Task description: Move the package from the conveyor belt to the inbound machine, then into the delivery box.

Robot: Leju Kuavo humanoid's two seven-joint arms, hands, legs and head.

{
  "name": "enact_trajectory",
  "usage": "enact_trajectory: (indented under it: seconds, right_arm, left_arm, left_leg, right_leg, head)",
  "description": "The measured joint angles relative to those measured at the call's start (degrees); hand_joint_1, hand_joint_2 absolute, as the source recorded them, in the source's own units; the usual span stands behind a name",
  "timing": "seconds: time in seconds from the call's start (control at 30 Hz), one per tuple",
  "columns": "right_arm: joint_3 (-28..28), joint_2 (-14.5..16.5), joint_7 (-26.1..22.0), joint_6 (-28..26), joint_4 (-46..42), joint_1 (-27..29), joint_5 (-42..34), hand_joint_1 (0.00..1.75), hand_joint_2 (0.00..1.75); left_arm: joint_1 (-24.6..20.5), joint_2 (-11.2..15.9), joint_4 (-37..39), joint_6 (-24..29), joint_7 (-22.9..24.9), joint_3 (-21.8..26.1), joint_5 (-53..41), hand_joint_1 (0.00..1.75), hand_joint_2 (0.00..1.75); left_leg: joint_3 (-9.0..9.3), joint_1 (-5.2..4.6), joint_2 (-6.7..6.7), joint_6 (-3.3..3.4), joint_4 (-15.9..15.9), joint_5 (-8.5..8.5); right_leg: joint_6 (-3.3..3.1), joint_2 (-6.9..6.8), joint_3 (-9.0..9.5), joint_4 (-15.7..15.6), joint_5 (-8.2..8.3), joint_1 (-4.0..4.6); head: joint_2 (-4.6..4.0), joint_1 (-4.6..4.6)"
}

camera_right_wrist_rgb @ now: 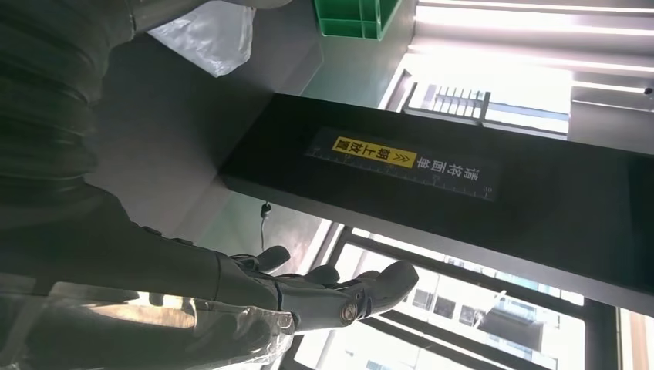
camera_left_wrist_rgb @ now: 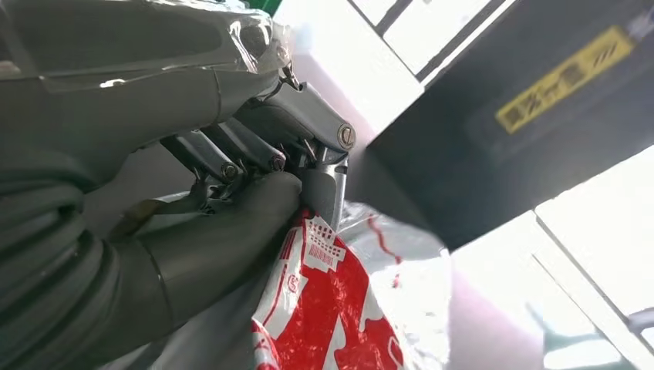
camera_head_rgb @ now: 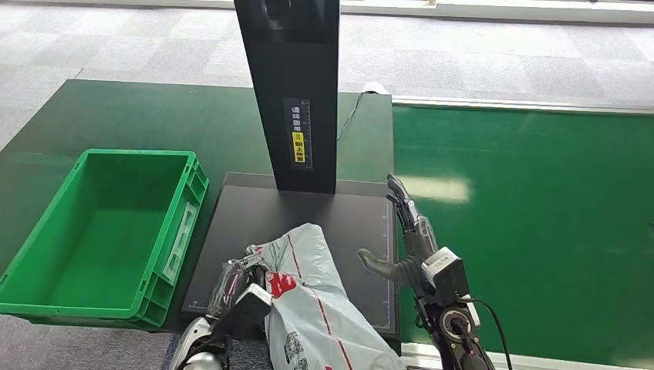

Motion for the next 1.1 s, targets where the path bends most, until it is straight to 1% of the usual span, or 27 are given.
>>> enact_trajectory:
  seconds: [0.1,0.17,0.3,0.33,0.4,0.53,0.6,0.8,1.1]
  right_arm:
    - [0.0,0.0,-0.1,0.0,-0.1,0.1,0.0,0.0,1.75]
    - [0.0,-0.1,-0.2,0.0,-0.2,0.2,-0.2,0.0,1.75]
    - [0.0,-0.2,-0.4,0.4,-0.2,0.1,-0.8,0.0,1.75]
    - [0.0,-0.2,-0.5,0.5,-0.2,0.0,-1.0,0.0,1.75]
    - [0.0,-0.4,-0.7,0.7,-0.1,-0.4,-1.4,0.0,1.75]
    - [0.0,-0.7,-0.9,0.8,0.4,-1.4,-2.1,0.0,1.75]
    - [0.0,-0.8,-1.0,0.8,0.5,-1.6,-2.3,0.0,1.75]
    - [0.0,-1.1,-1.0,0.7,0.7,-1.6,-2.6,0.0,1.75]
    - [0.0,-1.2,-1.0,0.6,0.7,-1.6,-2.6,0.0,1.75]
  left_arm:
    - [0.4,0.0,-1.4,2.8,-1.8,0.3,0.4,1.75,1.75]
    - [0.9,0.0,-3.0,8.2,-4.7,0.6,0.1,1.75,1.75]
    - [2.2,0.1,-8.0,21.7,-10.5,1.4,-2.2,1.75,1.75]
    - [2.7,0.1,-9.5,24.0,-11.6,1.6,-2.4,1.75,1.75]
    - [3.7,0.2,-12.3,26.4,-13.9,2.2,-2.1,1.75,1.75]
    - [5.3,-0.3,-17.2,26.8,-18.6,4.3,-1.1,1.75,1.75]
    - [5.8,-0.8,-19.7,26.8,-19.6,5.7,-1.2,1.75,1.75]
    - [6.7,-2.2,-25.2,26.8,-20.0,9.1,-1.6,1.75,1.75]
    - [7.1,-3.0,-27.6,26.8,-20.0,10.6,-1.7,1.75,1.75]
  left_leg:
    - [-0.01,0.0,0.01,0.0,0.0,0.0]
    - [-0.02,0.0,0.03,0.0,0.0,0.0]
    - [-0.05,0.0,0.02,0.0,0.0,0.0]
    - [-0.06,0.0,0.02,0.0,0.0,0.0]
    - [-0.08,0.0,0.02,0.0,0.0,0.0]
    - [-0.08,0.0,0.02,0.0,0.0,0.0]
    - [-0.08,0.0,0.01,0.0,0.0,0.0]
    - [-0.08,0.0,0.01,0.0,0.0,0.0]
    - [-0.09,0.0,0.01,0.0,0.0,0.0]
  right_leg:
    - [0.0,0.0,-0.01,0.0,0.0,0.0]
    - [0.0,0.01,-0.03,0.0,0.0,0.0]
    - [0.0,0.02,-0.04,0.0,0.0,0.01]
    - [0.0,0.02,-0.04,0.0,0.0,0.01]
    - [0.0,0.02,-0.05,0.0,0.0,0.01]
    - [0.0,0.01,-0.06,0.0,0.0,0.01]
    - [0.0,0.01,-0.06,0.0,0.0,0.01]
    - [0.0,0.02,-0.07,0.0,0.0,0.01]
    - [0.0,0.01,-0.08,0.0,0.0,0.01]
  head:
    - [0.0,0.01]
    - [0.0,0.0]
    - [0.0,0.0]
    - [0.0,-0.01]
    - [0.0,-0.01]
    - [0.0,-0.01]
    - [0.0,0.0]
    - [0.0,-0.01]
    - [0.0,-0.01]
